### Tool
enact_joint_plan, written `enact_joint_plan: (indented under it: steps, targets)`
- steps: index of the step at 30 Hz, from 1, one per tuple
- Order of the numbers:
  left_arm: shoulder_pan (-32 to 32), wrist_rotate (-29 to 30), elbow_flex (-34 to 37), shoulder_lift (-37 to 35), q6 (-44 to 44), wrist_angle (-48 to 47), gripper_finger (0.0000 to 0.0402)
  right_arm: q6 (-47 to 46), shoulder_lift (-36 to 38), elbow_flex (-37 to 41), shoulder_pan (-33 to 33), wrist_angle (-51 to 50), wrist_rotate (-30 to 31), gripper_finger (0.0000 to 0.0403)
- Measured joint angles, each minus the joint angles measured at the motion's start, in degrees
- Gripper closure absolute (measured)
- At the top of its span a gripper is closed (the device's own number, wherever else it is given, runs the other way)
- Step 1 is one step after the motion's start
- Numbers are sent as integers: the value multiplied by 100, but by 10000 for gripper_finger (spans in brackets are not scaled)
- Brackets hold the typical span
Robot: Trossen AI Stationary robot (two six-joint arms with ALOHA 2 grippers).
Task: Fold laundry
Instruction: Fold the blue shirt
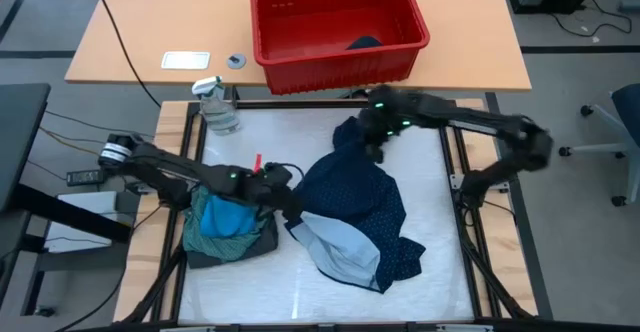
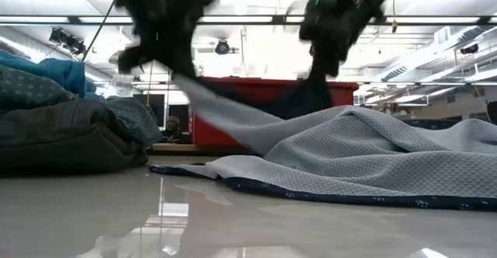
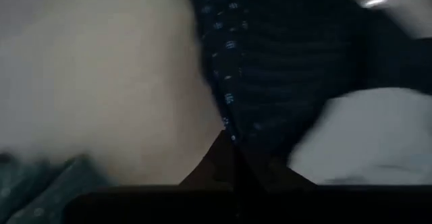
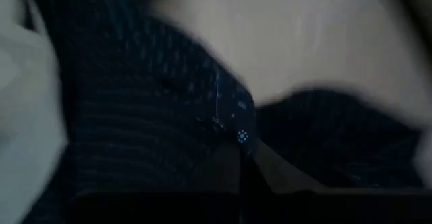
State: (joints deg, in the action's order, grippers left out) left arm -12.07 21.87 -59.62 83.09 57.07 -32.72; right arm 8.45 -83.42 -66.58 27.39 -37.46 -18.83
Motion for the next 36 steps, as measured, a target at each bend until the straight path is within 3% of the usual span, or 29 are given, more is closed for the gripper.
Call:
enact_joint_plan:
  steps: [3, 8, 14, 24, 32, 34, 36]
  targets:
    - [-271, 173, -436, -302, -856, 282, 401, 225, 981, -206, -181, -232, -52, 398]
    - [-549, 231, -1453, -768, -2121, 660, 401, 275, 2475, -812, -371, -547, -651, 399]
    - [-837, 234, -2574, -1035, -3465, 1400, 401, -187, 3431, -1577, -512, -378, -993, 400]
    - [-1077, -320, -3640, -953, -4997, 2710, 401, -707, 3556, -2578, -825, 714, -2258, 400]
    - [-1168, -500, -3727, -921, -5553, 3177, 401, -1009, 3282, -2905, -858, 898, -2517, 400]
    - [-1134, -161, -3735, -894, -5572, 2627, 401, -852, 3165, -2852, -858, 648, -2426, 400]
    - [-1110, 801, -3641, -876, -5241, 1808, 401, -420, 3013, -2718, -854, 35, -2151, 400]
